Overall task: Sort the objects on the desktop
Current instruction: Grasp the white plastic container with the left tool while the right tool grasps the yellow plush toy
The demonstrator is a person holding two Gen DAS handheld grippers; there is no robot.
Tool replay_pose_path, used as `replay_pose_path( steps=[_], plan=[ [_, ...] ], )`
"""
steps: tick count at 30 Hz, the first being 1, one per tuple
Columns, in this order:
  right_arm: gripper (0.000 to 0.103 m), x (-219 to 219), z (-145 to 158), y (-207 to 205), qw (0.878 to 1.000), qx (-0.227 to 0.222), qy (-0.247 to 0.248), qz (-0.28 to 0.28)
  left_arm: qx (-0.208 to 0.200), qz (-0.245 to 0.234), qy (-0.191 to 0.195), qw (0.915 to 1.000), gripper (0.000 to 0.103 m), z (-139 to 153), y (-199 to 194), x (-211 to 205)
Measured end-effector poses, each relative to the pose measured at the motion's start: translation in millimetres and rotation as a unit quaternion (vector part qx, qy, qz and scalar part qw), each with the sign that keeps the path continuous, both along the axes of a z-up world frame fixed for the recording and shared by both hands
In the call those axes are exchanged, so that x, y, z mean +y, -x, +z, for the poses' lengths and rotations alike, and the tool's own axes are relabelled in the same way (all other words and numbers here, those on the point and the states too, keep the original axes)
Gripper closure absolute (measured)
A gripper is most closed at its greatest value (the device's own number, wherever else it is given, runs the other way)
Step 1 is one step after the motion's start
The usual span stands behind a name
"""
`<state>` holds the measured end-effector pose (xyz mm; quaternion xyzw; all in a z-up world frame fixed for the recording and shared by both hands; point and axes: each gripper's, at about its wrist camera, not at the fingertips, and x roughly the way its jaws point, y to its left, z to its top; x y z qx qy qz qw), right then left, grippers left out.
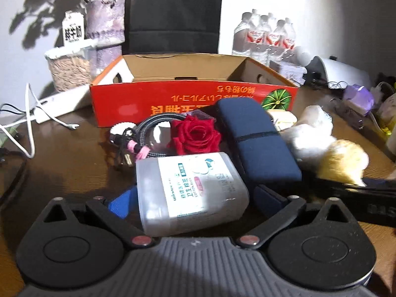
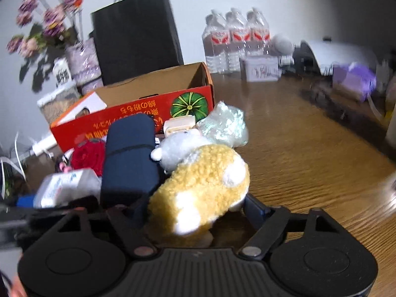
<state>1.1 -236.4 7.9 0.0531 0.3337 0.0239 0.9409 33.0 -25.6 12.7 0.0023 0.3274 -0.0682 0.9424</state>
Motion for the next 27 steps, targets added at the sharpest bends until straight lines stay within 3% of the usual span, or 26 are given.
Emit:
replay_pose_path(
  steps=[1,6,8,10,15,18,23,25,27],
  plan=[
    [0.027,-1,1,5,1.0,0.001,0.008,0.012,-0.003,0.002,0.004,1.0,0.013,0,3,0],
    [0.027,-4,8,26,0.996,0.02,0.046,0.075,-0.006,-0.008,-0.006,0.9999,0.015,7,33,1],
    [0.026,0,11,37,0.99,0.026,0.084,0.11,-0.021,-0.015,0.008,0.9996,0.016,8,51,6],
    [0.021,3,13,46,0.986,0.028,0.102,0.131,-0.009,-0.027,0.016,0.9995,0.016,7,63,9],
    [0.019,4,6,44,0.993,0.024,0.056,0.102,-0.012,-0.048,-0.028,0.9984,0.015,6,87,5],
    [0.019,3,0,34,0.995,0.041,0.043,0.076,-0.009,-0.042,-0.041,0.9982,0.0,4,84,-1],
    [0.033,-1,-4,31,0.997,0.029,0.045,0.063,-0.018,-0.028,-0.058,0.9978,0.0,9,71,-6],
    [0.036,-1,-1,35,0.997,0.022,0.044,0.065,-0.016,-0.024,-0.065,0.9974,0.013,6,69,-7],
    [0.038,-4,2,43,0.997,0.01,0.032,0.065,0.002,-0.033,-0.058,0.9978,0.019,2,68,-4]
  ],
)
